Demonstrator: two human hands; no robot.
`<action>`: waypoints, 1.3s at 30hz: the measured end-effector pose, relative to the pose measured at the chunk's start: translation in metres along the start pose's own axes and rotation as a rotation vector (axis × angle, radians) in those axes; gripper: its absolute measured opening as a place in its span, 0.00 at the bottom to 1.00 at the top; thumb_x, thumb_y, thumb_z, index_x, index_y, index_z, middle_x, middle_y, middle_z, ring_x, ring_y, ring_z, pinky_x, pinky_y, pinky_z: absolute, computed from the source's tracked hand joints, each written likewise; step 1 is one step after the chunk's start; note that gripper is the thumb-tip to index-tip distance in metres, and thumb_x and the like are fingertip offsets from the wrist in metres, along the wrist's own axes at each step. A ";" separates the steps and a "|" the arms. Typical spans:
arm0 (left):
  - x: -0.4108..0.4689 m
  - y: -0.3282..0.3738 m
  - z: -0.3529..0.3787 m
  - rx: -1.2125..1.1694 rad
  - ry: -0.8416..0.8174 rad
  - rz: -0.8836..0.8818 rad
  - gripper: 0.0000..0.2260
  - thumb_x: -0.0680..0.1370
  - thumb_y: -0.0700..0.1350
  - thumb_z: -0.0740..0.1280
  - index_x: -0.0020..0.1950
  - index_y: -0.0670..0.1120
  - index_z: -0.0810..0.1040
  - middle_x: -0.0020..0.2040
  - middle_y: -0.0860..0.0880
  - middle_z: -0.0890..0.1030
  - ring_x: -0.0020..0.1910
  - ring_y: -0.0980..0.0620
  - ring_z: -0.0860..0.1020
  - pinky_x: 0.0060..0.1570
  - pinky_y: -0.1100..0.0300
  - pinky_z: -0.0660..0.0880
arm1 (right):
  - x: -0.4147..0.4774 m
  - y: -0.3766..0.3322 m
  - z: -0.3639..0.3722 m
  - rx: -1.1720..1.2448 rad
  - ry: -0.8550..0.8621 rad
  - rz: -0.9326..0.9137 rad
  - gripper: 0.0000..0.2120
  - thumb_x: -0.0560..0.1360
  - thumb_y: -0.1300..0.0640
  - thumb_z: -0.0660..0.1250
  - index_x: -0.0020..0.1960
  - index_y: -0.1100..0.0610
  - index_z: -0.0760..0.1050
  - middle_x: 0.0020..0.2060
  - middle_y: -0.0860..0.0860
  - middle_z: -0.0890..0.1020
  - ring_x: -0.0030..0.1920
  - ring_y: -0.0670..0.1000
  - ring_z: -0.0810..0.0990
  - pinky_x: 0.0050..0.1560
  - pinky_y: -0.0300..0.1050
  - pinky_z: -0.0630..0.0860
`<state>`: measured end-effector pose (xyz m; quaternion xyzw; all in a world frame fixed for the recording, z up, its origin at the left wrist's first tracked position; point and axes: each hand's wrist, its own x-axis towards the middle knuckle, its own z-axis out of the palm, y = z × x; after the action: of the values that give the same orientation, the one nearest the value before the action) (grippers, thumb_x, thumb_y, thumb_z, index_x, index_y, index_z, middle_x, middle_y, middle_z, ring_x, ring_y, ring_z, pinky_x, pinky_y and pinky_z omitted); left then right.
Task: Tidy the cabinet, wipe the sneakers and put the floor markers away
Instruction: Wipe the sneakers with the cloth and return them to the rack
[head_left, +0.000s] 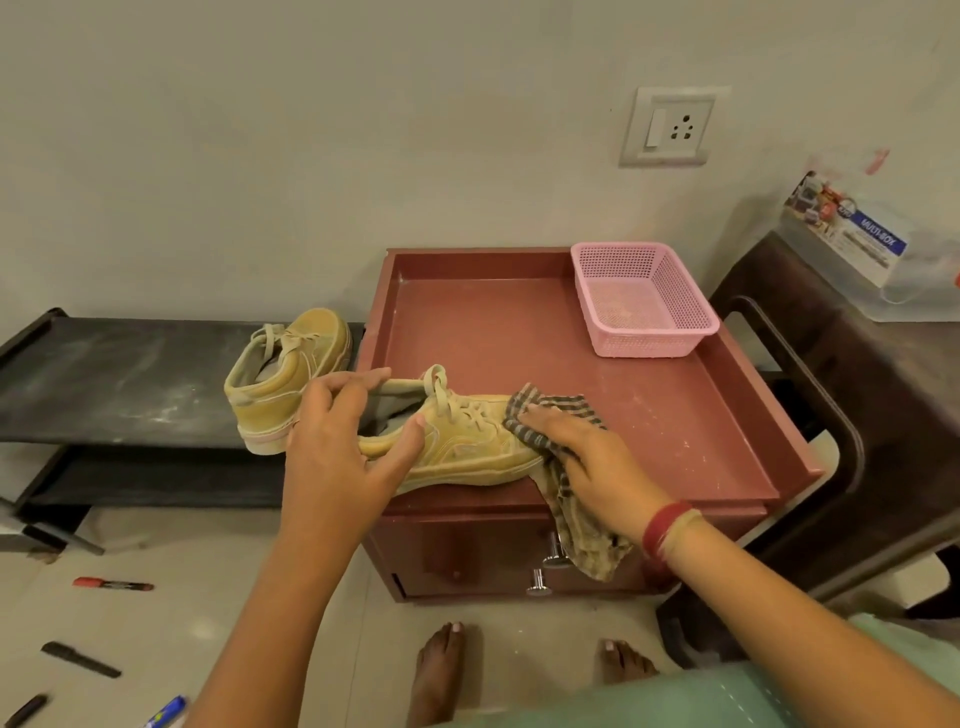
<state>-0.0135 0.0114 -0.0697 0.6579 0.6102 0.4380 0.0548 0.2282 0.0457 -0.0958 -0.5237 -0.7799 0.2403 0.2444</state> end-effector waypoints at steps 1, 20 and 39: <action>0.000 0.000 0.001 -0.004 0.000 -0.003 0.26 0.71 0.61 0.63 0.63 0.47 0.76 0.55 0.54 0.69 0.52 0.65 0.66 0.49 0.62 0.69 | -0.002 0.002 -0.001 0.017 0.014 0.041 0.26 0.74 0.73 0.54 0.68 0.54 0.69 0.67 0.48 0.71 0.68 0.43 0.65 0.64 0.23 0.52; -0.006 -0.009 -0.012 -0.193 -0.155 -0.573 0.13 0.74 0.65 0.63 0.50 0.57 0.72 0.47 0.57 0.75 0.47 0.58 0.74 0.39 0.61 0.68 | 0.011 -0.006 0.018 -0.119 0.049 -0.035 0.24 0.75 0.70 0.56 0.68 0.55 0.70 0.67 0.53 0.72 0.69 0.52 0.67 0.68 0.35 0.55; -0.006 -0.009 -0.015 -0.157 -0.053 0.059 0.21 0.69 0.56 0.67 0.59 0.48 0.79 0.57 0.49 0.75 0.60 0.57 0.72 0.57 0.73 0.66 | 0.003 -0.018 0.009 0.032 0.101 -0.055 0.25 0.77 0.69 0.55 0.68 0.49 0.69 0.67 0.43 0.70 0.72 0.45 0.58 0.70 0.39 0.57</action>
<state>-0.0292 0.0019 -0.0689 0.6807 0.5527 0.4681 0.1095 0.2087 0.0416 -0.0912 -0.5095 -0.7768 0.2189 0.2984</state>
